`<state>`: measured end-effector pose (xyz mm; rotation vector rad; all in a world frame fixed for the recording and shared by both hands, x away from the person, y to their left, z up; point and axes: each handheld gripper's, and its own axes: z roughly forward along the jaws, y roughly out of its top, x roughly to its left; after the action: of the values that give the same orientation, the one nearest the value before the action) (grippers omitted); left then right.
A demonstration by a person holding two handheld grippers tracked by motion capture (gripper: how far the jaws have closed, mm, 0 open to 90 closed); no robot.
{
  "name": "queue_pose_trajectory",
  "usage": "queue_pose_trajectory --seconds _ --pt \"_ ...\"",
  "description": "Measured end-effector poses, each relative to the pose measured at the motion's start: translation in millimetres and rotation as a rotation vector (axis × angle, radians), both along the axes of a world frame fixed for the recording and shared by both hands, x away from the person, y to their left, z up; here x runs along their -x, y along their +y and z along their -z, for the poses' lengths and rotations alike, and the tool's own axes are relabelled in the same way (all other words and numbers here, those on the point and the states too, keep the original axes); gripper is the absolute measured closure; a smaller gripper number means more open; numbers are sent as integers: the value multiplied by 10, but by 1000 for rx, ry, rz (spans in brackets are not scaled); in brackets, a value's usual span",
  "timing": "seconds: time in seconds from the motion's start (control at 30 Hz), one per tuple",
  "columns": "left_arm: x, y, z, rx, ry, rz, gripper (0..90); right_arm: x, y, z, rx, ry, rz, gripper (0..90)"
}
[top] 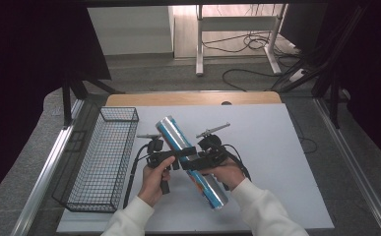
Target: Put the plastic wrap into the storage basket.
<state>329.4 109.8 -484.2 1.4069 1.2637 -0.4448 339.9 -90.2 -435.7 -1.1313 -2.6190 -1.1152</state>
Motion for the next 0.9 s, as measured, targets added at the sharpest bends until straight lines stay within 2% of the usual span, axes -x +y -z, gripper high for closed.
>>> queue_pose_trajectory --seconds 0.17,0.2,0.37,0.43,0.47,0.53,0.57,0.6,0.7,0.73,0.77,0.87,0.9 --pt "-1 24 -12 1 7 1 293 -11 16 11 -11 16 -3 318" --pt "-7 41 -11 14 17 -2 298 -14 18 14 -13 19 -2 317" --pt "-17 79 -58 -5 4 5 314 -24 54 13 -23 25 0 306" --pt "-22 101 -87 -6 1 11 316 -24 65 -4 -32 22 -7 274" --pt "-26 117 -107 -13 -8 18 317 -10 71 -35 -52 24 -19 218" --pt "-20 132 -141 -15 -19 19 317 12 61 -66 -68 13 -33 173" --pt "-19 144 -160 -19 -23 22 317 12 61 -66 -68 13 -33 173" --pt "-18 159 -178 -28 -31 28 318 38 24 -106 -79 10 -39 134" --pt "-18 206 -224 -41 -42 29 319 60 -42 -154 -91 -6 -26 113" --pt "-18 228 -241 -41 -43 28 319 66 -139 -205 -117 -18 -12 111" --pt "-17 246 -255 -38 -44 28 319 66 -139 -205 -117 -18 -12 111" --pt "-8 301 -300 -33 -54 31 319 76 -309 -268 -147 -42 16 108" --pt "-6 310 -310 -30 -54 31 319 76 -444 -288 -157 -44 27 105"
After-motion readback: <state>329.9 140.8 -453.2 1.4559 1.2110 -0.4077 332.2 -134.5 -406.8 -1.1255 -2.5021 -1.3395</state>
